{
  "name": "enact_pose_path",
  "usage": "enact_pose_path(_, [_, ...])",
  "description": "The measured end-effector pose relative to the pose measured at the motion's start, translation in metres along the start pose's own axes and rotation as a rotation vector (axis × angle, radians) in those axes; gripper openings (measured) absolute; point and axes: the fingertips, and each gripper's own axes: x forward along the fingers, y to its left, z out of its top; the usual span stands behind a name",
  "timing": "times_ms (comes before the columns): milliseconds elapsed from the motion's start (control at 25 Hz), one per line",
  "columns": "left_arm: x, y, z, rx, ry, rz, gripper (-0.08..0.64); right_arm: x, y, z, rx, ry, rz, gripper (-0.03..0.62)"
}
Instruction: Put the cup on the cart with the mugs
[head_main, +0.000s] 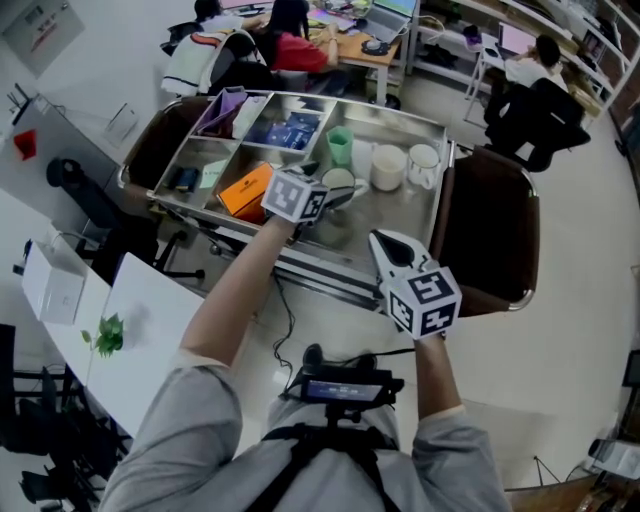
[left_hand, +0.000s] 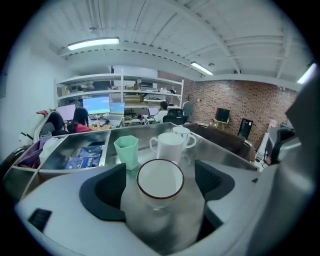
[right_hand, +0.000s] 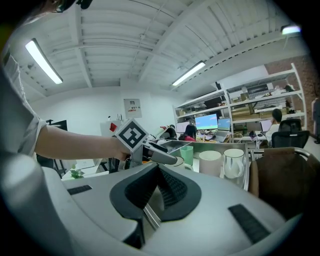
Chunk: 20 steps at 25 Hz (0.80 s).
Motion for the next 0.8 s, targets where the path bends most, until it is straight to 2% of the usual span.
enact_pose_path(200, [-0.034,-0.012,-0.005,-0.031,-0.082,0.016,0.431,-0.008,-0.004,-0.004,0.000,0.007,0.015,-0.003])
enact_pose_path(360, [-0.076,-0.031,-0.012,-0.063,-0.184,0.043,0.408,-0.016,-0.005,-0.007,0.001,-0.001,0.035,-0.003])
enact_pose_path(480, [-0.116,-0.038,-0.019,-0.064,-0.268,0.099,0.272,-0.019,-0.004,-0.011,0.004,-0.009,0.037,-0.003])
enact_pose_path(560, [-0.143,-0.039,-0.030,-0.075,-0.319,0.142,0.152,-0.020,0.000,-0.020,0.013,-0.001,0.027,-0.003])
enact_pose_path(680, [-0.174,-0.038,-0.054,-0.099,-0.363,0.201,0.003,-0.026,0.008,-0.032,0.020,0.014,0.002,-0.003])
enact_pose_path(800, [-0.194,-0.040,-0.080,-0.134,-0.376,0.216,0.000,-0.032,0.017,-0.040,0.023,0.028,-0.034,-0.003])
